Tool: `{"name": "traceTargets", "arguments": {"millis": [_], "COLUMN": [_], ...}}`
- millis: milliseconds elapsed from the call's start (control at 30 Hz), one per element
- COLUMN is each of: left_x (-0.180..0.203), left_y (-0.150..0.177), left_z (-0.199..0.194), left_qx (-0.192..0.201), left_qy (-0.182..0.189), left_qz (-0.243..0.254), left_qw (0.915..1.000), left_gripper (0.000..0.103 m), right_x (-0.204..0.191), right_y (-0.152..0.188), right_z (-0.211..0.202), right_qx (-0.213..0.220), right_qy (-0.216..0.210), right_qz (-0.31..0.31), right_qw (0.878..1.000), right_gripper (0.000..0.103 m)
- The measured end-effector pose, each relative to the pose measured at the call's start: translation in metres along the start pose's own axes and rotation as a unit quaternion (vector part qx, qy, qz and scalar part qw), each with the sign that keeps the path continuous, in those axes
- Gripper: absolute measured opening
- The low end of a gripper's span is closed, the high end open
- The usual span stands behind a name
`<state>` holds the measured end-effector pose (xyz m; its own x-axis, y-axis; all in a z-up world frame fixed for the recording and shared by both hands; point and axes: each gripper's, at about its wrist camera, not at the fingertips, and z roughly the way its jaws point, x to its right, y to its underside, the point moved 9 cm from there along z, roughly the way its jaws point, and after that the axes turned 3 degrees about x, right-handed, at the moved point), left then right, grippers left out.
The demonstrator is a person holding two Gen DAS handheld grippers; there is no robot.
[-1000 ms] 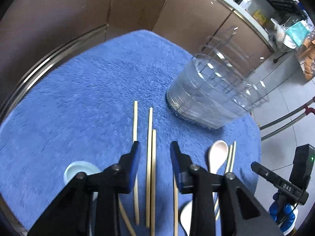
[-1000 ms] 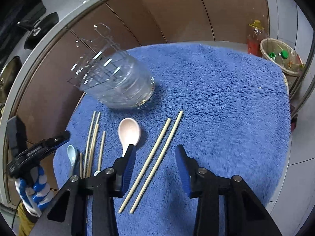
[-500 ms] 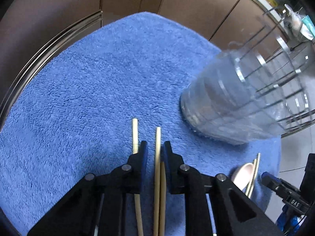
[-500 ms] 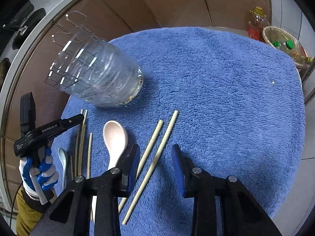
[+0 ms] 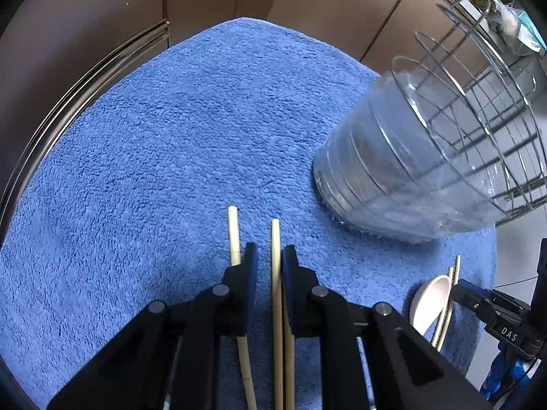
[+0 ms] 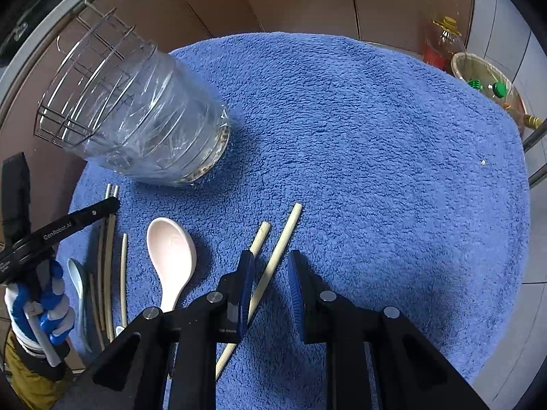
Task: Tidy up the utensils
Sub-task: 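Lower the left and right grippers onto a chopstick each and close, then lift the chopsticks and lower them into the clear holder with both grippers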
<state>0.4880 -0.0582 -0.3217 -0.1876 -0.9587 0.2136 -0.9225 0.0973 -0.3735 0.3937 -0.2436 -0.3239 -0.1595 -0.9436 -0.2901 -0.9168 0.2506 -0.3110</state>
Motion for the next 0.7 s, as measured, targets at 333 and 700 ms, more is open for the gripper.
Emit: {"name": "traceTargets", "arguments": {"millis": [333,700], "left_x": [0.000,0.000], "left_y": [-0.004,-0.011], "left_z": [0.003,-0.028], "left_qx": [-0.002,0.051], "left_qy": [-0.022,-0.009], "left_qz": [-0.002,-0.018], "left_qw": [0.9997,0.9985], "left_gripper": [0.005,0.004], "right_x": [0.007,0.014], "right_y": [0.002,0.002], "right_z": [-0.002,-0.030], "right_qx": [0.008,0.045], "right_qy": [0.012,-0.031], "right_qz": [-0.002,0.017], "right_qw": [1.000,0.998], "right_gripper": [0.009,0.006]}}
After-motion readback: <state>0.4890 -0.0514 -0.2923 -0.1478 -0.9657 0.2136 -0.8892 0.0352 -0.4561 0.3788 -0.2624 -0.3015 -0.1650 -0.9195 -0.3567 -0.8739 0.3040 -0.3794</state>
